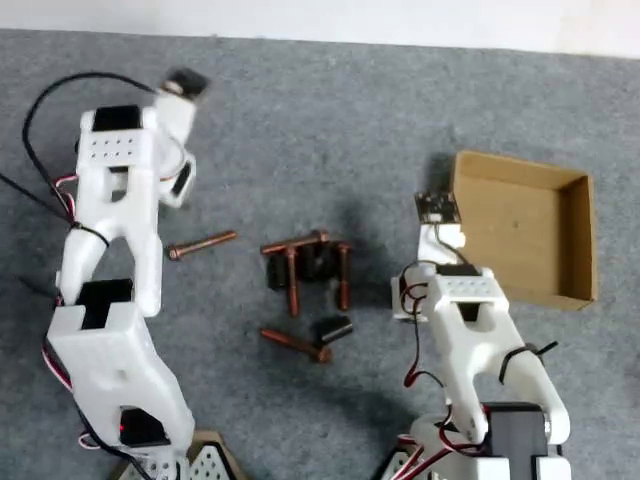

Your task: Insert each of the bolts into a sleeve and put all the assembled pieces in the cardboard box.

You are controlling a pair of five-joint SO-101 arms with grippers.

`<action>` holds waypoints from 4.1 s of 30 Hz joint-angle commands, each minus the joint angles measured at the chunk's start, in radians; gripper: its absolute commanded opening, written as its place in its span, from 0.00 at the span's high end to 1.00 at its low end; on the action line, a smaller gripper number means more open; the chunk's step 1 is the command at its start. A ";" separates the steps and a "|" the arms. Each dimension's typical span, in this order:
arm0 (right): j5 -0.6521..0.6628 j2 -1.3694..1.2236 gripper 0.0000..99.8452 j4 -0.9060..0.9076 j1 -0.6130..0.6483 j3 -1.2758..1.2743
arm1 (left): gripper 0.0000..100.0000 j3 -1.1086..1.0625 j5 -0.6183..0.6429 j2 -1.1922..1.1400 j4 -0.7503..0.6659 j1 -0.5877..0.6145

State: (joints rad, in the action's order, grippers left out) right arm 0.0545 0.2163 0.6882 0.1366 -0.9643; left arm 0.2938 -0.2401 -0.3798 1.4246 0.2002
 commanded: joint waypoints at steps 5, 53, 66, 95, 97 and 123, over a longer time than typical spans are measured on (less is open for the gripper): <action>0.011 -0.012 0.99 -0.061 0.004 0.010 | 0.86 0.050 0.628 0.004 0.172 -0.019; 0.011 -0.012 0.99 -0.061 0.025 0.008 | 0.88 -0.499 1.453 -0.001 -0.414 -0.036; 0.011 0.051 0.99 -0.016 0.024 0.007 | 1.00 -0.518 1.315 0.064 -0.390 -0.045; 0.140 1.494 1.00 -0.162 0.464 -0.874 | 1.00 -1.750 1.073 1.583 -1.085 -0.275; 0.123 1.517 1.00 -0.163 0.510 -0.865 | 1.00 -1.779 1.069 1.633 -1.085 -0.311; 0.250 1.460 0.99 -0.219 0.656 -0.865 | 1.00 -1.975 1.063 2.198 -1.022 -0.386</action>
State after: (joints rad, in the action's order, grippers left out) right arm 0.2662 1.6740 0.4918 0.7810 -1.6747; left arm -1.6778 0.8078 1.7975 0.3982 -0.1496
